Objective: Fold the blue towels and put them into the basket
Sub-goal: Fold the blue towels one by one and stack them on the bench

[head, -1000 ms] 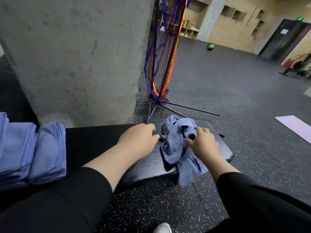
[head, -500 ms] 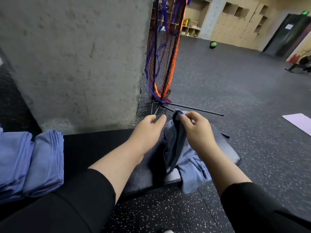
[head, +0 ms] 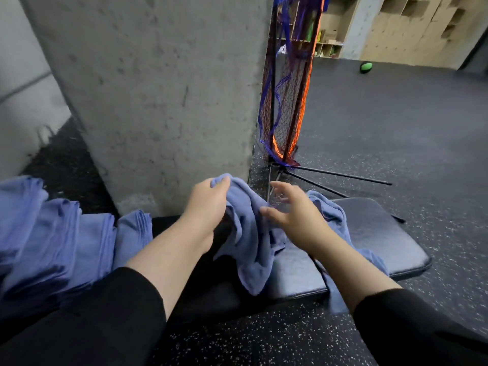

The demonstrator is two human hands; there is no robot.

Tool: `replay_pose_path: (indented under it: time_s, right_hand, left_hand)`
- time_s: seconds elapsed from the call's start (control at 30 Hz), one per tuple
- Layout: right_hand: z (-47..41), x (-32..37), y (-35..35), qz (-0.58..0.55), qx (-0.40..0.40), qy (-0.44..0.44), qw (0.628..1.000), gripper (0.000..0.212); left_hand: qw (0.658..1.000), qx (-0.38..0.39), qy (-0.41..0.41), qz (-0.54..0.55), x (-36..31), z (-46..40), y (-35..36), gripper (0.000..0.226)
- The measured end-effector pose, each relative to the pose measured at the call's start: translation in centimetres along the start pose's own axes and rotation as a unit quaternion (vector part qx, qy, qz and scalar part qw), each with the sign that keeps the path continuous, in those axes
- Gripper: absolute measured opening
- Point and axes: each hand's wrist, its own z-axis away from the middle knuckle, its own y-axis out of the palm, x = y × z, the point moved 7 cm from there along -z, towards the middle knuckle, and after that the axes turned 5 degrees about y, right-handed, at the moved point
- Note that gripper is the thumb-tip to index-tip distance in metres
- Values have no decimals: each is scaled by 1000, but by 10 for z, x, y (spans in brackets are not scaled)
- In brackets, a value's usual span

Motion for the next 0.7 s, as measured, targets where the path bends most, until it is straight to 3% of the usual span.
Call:
replay_pose_path:
  time_s: [0.03,0.07,0.13,0.17,0.23,0.3,0.37,0.47,0.53,0.6,0.67,0.7]
  right_hand:
    - [-2,-10,13,25,47,18,998,59]
    - [-3,-19,28,48,90,24,994,50]
    - [-1,-23,50,121,129,19,984,12]
    - [-1,-20,57,144,130,13,981,8]
    - [-3,-14,64,145,120,14,982,11]
    - [-6,-9,70,133,112,4,985,10]
    - [-6,-12,83,118,146,9,982,22]
    - [-5,-15,104,100,199,25,975,50]
    - [-11,-17,111,75,174,51,981,66]
    - [-18,-15,116,62,150,64,985,53]
    - [-21,-12,119,77,138,61,986,17]
    - [-21,-11,120,83,134,60,986,27]
  left_hand:
    - [1000,-2,15,-9,-5,0,-8,21]
    - [1000,-4,29,-13,-9,0,-15,21]
    - [998,-1,48,-33,-14,-1,-28,25]
    - [997,0,52,-64,-14,-2,-35,27]
    - [978,22,62,-198,-7,-7,-43,26]
    - [921,75,62,-378,9,-12,-47,21]
    - [860,123,51,-492,23,-12,-48,14]
    - [820,176,35,-544,37,-7,-41,35]
    - [799,192,26,-570,41,-4,-35,38]
    - [767,224,16,-601,45,2,-27,38]
    - [762,224,9,-608,49,2,-26,38]
    - [772,208,2,-601,50,0,-28,40]
